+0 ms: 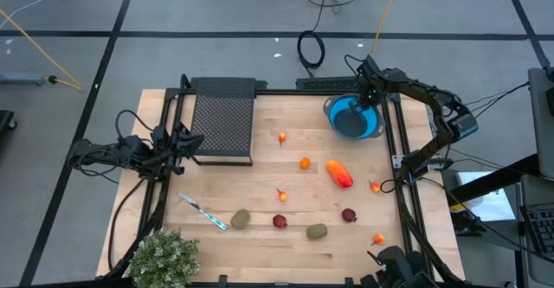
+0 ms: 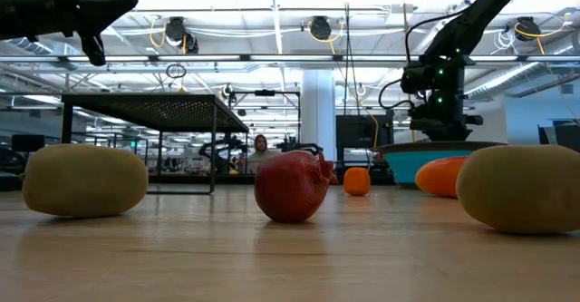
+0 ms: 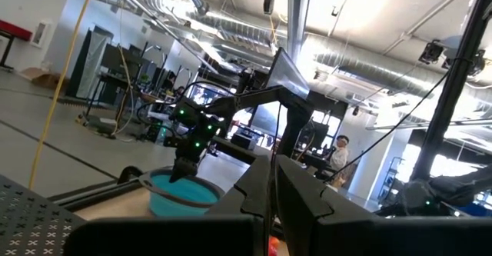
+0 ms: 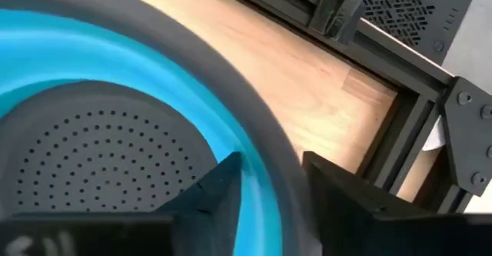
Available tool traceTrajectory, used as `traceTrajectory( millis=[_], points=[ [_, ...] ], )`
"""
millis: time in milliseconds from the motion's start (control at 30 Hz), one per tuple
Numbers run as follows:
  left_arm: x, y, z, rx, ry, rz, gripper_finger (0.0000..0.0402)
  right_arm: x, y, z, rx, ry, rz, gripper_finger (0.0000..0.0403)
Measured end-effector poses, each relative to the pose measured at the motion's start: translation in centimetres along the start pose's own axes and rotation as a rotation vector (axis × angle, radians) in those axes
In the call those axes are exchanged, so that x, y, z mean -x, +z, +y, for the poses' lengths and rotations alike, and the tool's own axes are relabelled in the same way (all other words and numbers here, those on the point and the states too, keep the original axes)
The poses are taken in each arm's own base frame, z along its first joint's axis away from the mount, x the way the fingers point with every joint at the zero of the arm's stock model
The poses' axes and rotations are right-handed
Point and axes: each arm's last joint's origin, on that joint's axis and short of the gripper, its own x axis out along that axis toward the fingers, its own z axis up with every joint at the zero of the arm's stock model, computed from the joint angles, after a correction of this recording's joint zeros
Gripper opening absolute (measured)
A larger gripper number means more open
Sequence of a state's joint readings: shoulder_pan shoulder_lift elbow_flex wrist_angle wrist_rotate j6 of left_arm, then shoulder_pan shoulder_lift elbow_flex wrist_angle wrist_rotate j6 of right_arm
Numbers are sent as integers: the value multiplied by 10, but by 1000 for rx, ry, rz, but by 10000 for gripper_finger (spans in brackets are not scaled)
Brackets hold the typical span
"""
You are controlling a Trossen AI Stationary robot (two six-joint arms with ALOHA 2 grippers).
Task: Pick & Place Fruit
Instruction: Put the blue strainer bowl on the shelf
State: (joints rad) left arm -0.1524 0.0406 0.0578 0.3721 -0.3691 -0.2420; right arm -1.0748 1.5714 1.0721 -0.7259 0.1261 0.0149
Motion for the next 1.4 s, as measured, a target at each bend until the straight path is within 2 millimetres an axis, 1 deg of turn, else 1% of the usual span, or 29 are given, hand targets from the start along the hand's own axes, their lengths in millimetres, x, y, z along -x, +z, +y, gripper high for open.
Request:
traceTrajectory(
  millis=[200,300,367,533,667,833,1000,1200,1400],
  points=[
    [0,0,0,-1,0,0,21,0,0,0,-4,5,1,56],
    [0,0,0,-2,0,0,21,0,0,1,-14,16,2,32],
    [0,0,0,-2,0,0,21,0,0,1,-15,18,1,26],
    [0,0,0,14,0,-1,21,1,0,1,-16,16,-6,26],
    [0,4,-1,80,-10,-37,21,11,0,4,-3,15,-47,26],
    [0,8,-2,87,-22,-80,21,41,-4,9,-6,19,-165,16],
    [1,10,-2,6,-23,-103,21,83,-6,9,-33,34,-286,12],
    [0,12,-1,-34,56,-131,21,138,-4,12,-50,181,-465,10],
    [-6,13,-1,-20,144,-168,21,180,5,24,-41,256,-662,10]
  ],
)
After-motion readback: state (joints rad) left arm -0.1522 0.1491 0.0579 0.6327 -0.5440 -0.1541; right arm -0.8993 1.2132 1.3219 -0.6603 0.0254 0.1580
